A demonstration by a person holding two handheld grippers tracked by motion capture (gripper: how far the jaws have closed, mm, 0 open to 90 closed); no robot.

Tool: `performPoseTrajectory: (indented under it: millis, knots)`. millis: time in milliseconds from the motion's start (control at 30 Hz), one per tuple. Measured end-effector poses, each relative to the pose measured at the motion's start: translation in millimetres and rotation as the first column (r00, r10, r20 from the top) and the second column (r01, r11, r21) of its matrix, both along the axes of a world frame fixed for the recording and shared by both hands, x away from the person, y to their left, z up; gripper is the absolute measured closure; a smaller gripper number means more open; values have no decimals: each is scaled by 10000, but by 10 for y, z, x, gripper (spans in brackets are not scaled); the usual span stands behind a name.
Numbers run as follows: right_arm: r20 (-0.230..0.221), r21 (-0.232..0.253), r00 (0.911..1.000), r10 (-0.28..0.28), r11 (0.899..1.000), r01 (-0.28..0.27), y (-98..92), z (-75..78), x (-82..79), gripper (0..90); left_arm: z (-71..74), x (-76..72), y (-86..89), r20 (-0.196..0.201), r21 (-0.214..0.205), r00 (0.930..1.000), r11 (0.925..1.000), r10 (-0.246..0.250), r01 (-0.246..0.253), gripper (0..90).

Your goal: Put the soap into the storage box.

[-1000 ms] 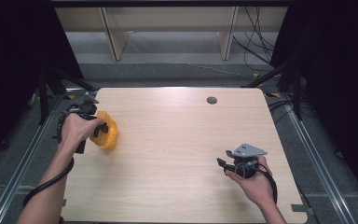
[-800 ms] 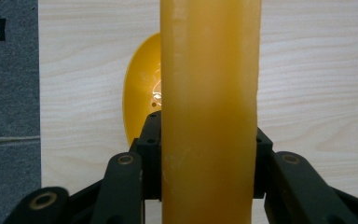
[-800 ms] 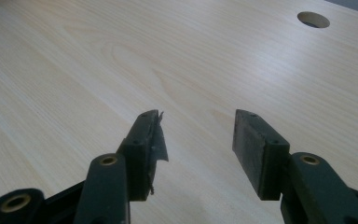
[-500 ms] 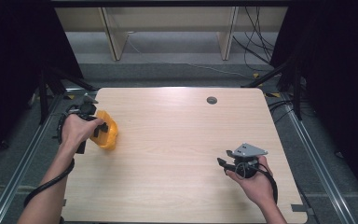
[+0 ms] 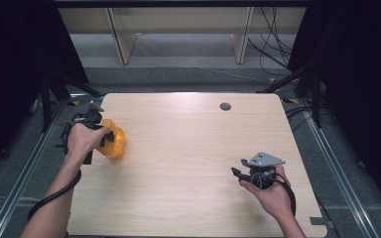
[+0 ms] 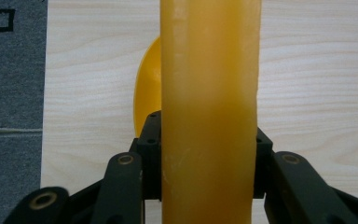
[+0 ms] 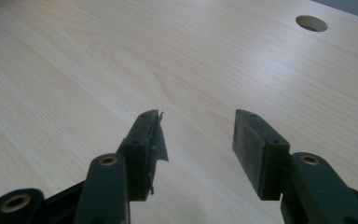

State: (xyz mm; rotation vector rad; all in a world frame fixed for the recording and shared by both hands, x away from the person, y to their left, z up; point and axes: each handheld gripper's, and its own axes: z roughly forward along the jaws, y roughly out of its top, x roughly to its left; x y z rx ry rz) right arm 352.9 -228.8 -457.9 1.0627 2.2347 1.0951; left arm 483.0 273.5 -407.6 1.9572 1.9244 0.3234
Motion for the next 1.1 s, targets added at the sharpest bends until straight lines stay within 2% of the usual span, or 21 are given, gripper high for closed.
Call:
performPoseTrajectory:
  millis: [67, 133, 167, 467, 500, 633, 767, 800, 967, 1000, 1067, 1100]
  knots:
    - [-49, 43, 10000, -21, 10000, 21, 6, 0, -6, 516, 6, 8, 5, -75, -57, 10000, 10000, 65, -65, 605]
    - [-19, 2, 10000, 6, 10000, -6, 3, 0, -4, 516, 3, 4, 7, 60, -74, 10000, 10000, 62, -62, 605]
    - [-150, 97, 9998, -90, 9999, 92, 16, 0, -18, 516, 8, 6, 6, 21, -77, 10000, 9999, 86, -86, 605]
    - [-47, -2, 10000, -8, 10000, 8, 7, -5, 2, 516, 21, 23, 22, 57, -112, 9999, 9998, 157, -156, 605]
    - [-58, -7, 10000, -10, 10000, 10, 8, -6, 1, 516, 19, 23, 9, 84, -174, 9994, 9993, 327, -326, 605]
    - [-53, -4, 10000, -13, 10000, 13, 8, -5, 1, 516, 19, 37, -5, -14, -182, 9992, 9990, 404, -404, 605]
    - [-36, -9, 10000, -14, 10000, 14, 4, -7, 2, 516, 10, 49, -8, -64, -134, 9996, 9996, 259, -260, 605]
    - [-30, -9, 10000, -14, 10000, 14, 5, -6, 2, 516, 5, 49, -21, -84, -169, 9991, 9990, 417, -419, 605]
    - [-46, -11, 10000, -12, 10000, 12, 6, -7, 2, 515, -26, 61, -25, -121, -130, 9991, 9991, 410, -412, 605]
    - [-46, -11, 10000, -12, 10000, 12, 6, -7, 2, 515, -33, 66, -16, -158, -19, 9996, 9997, 227, -228, 605]
    - [-36, -10, 10000, -16, 10000, 16, 4, -7, 4, 514, -47, 68, -31, -201, -87, 9992, 9993, 357, -359, 605]
    - [-49, -5, 10000, -26, 10000, 26, 5, -8, 4, 514, -54, 77, -22, -253, -49, 9995, 9998, 190, -191, 604]
